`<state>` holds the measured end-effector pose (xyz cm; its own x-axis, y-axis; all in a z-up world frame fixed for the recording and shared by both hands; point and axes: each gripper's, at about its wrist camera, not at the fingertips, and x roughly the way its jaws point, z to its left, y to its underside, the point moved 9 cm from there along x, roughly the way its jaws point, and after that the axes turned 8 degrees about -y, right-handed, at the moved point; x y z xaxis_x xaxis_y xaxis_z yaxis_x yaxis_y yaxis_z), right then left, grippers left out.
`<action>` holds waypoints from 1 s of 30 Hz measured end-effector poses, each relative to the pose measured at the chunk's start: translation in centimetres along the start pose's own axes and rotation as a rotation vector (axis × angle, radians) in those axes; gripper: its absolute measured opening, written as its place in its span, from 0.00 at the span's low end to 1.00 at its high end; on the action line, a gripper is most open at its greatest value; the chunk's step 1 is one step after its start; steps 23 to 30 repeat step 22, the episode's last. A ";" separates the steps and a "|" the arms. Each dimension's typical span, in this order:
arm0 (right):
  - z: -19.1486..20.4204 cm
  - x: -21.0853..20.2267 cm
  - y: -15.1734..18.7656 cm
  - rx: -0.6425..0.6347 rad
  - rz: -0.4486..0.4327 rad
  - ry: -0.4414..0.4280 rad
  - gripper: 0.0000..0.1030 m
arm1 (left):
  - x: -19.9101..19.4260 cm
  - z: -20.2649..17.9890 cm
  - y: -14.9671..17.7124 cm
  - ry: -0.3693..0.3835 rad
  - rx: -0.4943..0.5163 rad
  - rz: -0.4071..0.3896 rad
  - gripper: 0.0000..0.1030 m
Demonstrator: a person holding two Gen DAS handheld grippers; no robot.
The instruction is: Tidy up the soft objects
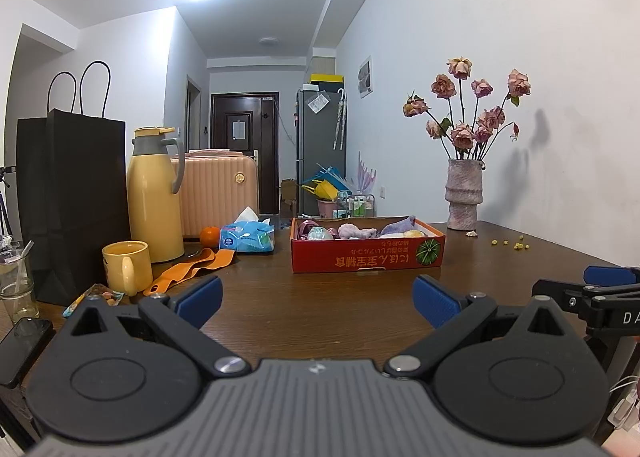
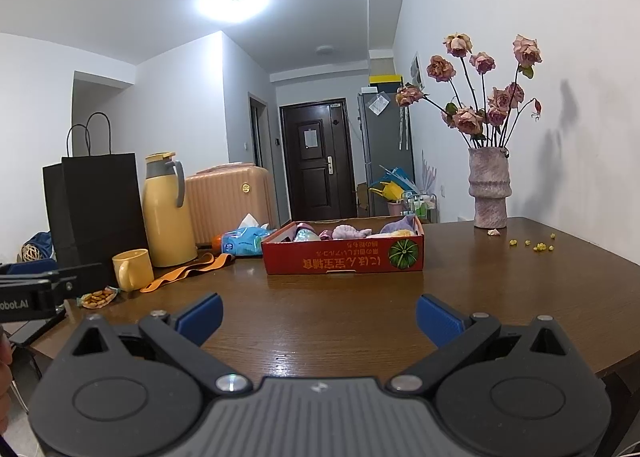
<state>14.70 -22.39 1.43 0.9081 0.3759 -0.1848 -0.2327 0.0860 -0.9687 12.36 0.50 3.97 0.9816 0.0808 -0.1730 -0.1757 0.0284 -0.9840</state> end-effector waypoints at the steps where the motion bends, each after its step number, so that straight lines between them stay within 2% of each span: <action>1: 0.0 0.0 0.0 0.000 -0.001 0.001 1.00 | 0.0 0.0 0.0 0.002 0.001 0.001 1.00; 30: 0.1 0.0 0.1 -0.006 0.001 -0.005 1.00 | -0.3 0.1 0.2 0.018 -0.011 -0.017 1.00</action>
